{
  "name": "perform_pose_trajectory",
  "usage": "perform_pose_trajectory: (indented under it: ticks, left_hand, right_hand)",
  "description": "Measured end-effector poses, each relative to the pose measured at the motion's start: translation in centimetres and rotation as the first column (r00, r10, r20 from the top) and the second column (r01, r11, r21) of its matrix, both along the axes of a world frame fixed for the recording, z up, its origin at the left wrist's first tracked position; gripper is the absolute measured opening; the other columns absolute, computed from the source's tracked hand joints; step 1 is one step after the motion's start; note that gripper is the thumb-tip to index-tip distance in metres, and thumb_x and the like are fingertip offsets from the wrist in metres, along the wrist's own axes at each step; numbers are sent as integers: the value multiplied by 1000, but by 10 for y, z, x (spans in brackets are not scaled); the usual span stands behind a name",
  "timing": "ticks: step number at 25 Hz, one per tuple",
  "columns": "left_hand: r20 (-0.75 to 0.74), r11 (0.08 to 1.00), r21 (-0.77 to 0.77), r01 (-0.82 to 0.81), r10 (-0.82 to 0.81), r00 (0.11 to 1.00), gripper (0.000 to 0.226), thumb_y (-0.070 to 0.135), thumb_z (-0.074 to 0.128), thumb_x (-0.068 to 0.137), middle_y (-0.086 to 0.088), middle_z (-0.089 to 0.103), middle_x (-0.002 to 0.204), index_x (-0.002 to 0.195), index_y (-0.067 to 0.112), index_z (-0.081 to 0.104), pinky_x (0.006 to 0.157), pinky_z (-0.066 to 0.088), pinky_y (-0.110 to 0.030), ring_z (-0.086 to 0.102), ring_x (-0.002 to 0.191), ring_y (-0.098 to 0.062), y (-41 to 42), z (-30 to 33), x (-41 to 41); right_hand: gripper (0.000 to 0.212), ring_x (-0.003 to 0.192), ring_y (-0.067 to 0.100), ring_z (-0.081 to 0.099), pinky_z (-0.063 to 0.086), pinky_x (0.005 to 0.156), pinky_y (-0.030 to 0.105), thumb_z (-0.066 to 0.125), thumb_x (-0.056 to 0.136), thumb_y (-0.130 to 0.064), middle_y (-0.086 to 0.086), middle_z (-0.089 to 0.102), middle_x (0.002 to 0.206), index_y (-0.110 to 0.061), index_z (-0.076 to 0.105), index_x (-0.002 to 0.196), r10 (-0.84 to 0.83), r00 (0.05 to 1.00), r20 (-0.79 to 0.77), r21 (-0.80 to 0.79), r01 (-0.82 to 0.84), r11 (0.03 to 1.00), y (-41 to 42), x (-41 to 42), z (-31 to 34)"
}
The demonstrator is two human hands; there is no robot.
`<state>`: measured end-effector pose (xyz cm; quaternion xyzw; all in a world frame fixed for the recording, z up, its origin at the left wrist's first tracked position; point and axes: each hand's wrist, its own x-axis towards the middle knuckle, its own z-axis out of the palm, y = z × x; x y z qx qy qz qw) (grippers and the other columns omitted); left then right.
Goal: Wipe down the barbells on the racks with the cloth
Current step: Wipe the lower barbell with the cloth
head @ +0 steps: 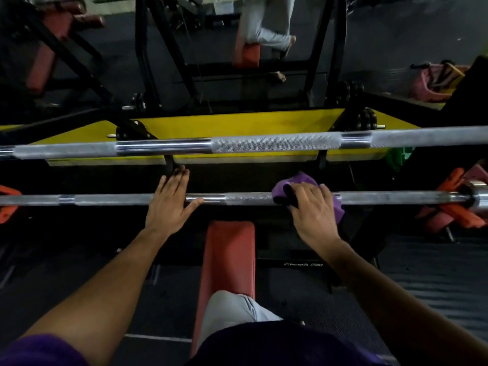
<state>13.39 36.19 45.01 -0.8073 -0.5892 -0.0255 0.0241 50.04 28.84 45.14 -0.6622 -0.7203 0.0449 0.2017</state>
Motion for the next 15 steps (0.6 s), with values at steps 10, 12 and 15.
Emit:
perform_pose_trajectory:
  ticks: [10,12,15]
  left_hand:
    - [94,993,-2,-114,114,989,92,72,14,97,-13,10,169,160,4,18,126,-4,-43,5,157,-24,-12,-10,8]
    - [91,994,7,-110,109,990,93,72,12,98,-15,13,168,160,3,18,126,-1,-45,7,157,-27,-12,-12,7]
    - [91,994,13,-111,110,990,92,71,13,98,-15,11,169,160,4,16,126,-2,-46,4,157,-26,-11,-13,9]
  right_hand:
    - [18,93,-5,65,49,87,23,53,103,-19,-7,71,114,-30,61,115,-476,212,-854,-460,121,879,-77,-17,-13]
    - [14,83,15,71,55,81,34,57,100,-25,6,75,104,-19,69,105,-602,-314,-734,-671,197,715,-73,5,-10]
    - [29,64,16,73,55,62,28,44,104,-31,2,76,79,-15,68,96,-462,-567,-681,-672,234,703,-52,32,5]
